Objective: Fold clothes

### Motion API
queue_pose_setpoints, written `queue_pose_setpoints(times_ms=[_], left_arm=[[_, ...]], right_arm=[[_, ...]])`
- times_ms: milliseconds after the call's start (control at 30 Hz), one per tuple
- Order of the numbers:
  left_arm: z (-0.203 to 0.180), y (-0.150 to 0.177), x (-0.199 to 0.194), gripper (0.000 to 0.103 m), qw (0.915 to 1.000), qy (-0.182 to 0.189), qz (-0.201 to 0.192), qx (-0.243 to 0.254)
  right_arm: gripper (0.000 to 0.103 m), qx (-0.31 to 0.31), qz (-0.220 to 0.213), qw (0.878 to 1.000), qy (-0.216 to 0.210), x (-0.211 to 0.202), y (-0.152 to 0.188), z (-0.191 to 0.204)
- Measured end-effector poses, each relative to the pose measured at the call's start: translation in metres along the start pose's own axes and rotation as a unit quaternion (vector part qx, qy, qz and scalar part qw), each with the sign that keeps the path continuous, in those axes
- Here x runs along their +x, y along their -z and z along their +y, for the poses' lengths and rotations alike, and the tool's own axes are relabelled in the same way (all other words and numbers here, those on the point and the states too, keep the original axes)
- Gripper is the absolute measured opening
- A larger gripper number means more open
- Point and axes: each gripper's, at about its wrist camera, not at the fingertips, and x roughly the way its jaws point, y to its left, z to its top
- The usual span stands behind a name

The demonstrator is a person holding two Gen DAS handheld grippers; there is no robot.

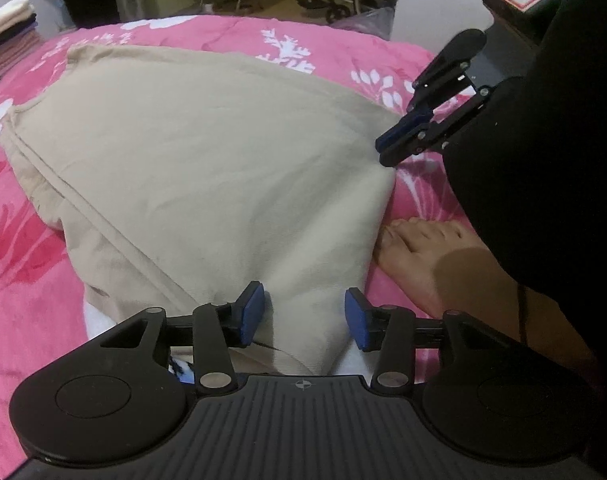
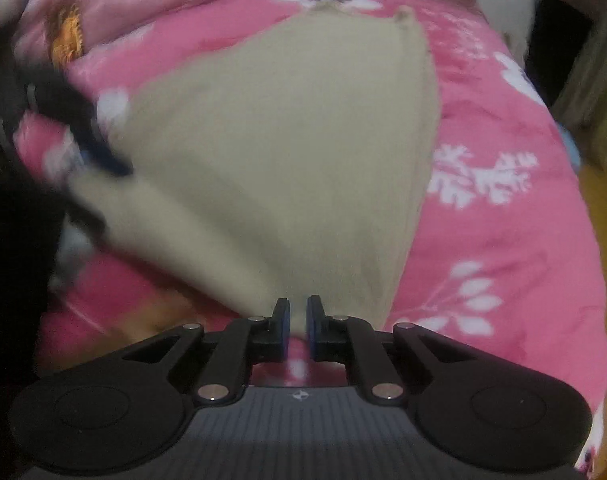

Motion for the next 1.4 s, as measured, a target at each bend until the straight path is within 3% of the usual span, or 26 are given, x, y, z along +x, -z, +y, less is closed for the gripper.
queue_pose_setpoints(times_ms=[100,167,367,467,567,633,767,967,1067,1233,1400], left_arm=[[0.003,-0.006,-0.007,0.046,0.999,0.0,0.019,-0.041],[0.008,-0.011,-0.014,0.046,0.9967,0.01,0.027,-0.076],[0.026,-0.03,-0.049,0.046,0.9939,-0.001,-0.053,-0.097],[0.036,-0.032,-0.041,0.046,0.9912,-0.035,-0.072,-0.105],[0.049,-0.019,-0.014,0.047,0.9886,-0.062,-0.037,-0.132],[0.059,-0.008,0.005,0.048,0.9853,-0.074,-0.006,-0.154],[0.063,0.003,0.0,0.049,0.9816,-0.051,-0.029,-0.181],[0.066,0.009,0.005,0.057,0.9795,-0.036,-0.045,-0.193],[0.067,0.008,0.005,0.06,0.9807,-0.033,-0.049,-0.187],[0.072,0.01,-0.004,0.059,0.9804,-0.019,-0.057,-0.187],[0.089,0.01,-0.042,0.059,0.9715,-0.029,-0.113,-0.206]], right_arm=[[0.009,0.062,0.013,0.998,-0.005,-0.011,-0.013,-0.012],[0.01,0.067,-0.003,0.998,-0.001,-0.013,-0.024,-0.013],[0.011,0.071,-0.06,0.996,0.01,-0.018,-0.061,-0.013],[0.011,0.072,-0.088,0.993,0.016,-0.02,-0.079,-0.013],[0.01,0.064,-0.038,0.995,0.063,0.021,-0.074,-0.015],[0.01,0.059,-0.036,0.995,0.069,0.032,-0.064,-0.017],[0.011,0.099,-0.017,0.993,0.058,0.025,-0.073,-0.026],[0.011,0.137,-0.066,0.986,0.062,0.017,-0.105,-0.039],[0.011,0.13,-0.028,0.989,0.063,0.057,-0.095,-0.042],[0.012,0.14,-0.048,0.987,0.065,0.055,-0.087,-0.041],[0.012,0.143,-0.04,0.987,0.064,0.056,-0.091,-0.042]])
